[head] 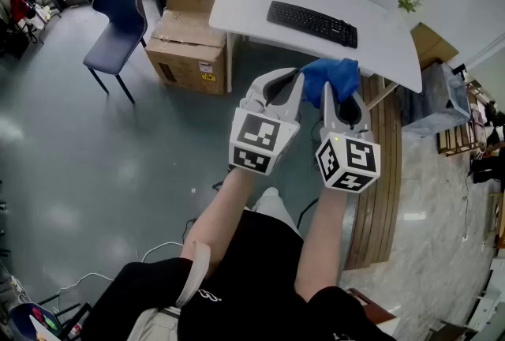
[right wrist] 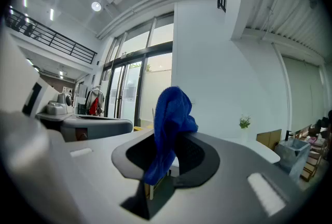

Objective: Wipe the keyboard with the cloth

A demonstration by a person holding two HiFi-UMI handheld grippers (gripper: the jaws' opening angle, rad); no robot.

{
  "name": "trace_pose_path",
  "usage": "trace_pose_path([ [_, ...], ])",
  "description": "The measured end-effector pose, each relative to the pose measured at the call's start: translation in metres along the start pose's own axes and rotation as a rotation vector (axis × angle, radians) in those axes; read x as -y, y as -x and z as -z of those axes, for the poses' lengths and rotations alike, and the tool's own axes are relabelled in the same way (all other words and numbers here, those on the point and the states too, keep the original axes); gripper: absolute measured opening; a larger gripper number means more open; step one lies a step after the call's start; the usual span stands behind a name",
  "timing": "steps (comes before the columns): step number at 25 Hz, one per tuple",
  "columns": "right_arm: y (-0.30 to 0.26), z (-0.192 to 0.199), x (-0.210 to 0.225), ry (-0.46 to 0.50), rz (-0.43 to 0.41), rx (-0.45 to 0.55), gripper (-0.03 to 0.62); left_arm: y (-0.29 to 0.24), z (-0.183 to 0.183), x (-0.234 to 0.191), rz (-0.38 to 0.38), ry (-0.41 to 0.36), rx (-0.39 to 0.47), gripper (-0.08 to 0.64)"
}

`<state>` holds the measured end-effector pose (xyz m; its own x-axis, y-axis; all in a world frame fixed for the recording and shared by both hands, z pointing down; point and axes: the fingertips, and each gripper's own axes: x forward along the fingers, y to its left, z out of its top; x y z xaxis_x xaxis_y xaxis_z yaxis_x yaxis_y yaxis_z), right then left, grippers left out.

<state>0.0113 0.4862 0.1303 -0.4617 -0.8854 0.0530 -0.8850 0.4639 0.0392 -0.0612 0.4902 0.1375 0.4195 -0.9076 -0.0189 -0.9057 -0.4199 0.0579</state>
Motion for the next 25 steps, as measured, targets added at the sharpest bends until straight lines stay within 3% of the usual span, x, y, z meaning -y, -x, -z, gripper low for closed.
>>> trace_pose_path([
  [13, -0.035, -0.007, 0.045, -0.058, 0.104, 0.056, 0.092, -0.040, 0.006, -0.027, -0.009, 0.013, -0.010, -0.004],
  [18, -0.095, 0.002, 0.057, -0.073, 0.072, 0.057, 0.092, -0.078, 0.017, -0.068, -0.050, 0.006, -0.015, -0.005],
  [25, -0.204, 0.019, 0.083, -0.060, 0.004, 0.068, 0.092, -0.156, 0.037, -0.151, -0.166, 0.033, -0.001, -0.004],
])
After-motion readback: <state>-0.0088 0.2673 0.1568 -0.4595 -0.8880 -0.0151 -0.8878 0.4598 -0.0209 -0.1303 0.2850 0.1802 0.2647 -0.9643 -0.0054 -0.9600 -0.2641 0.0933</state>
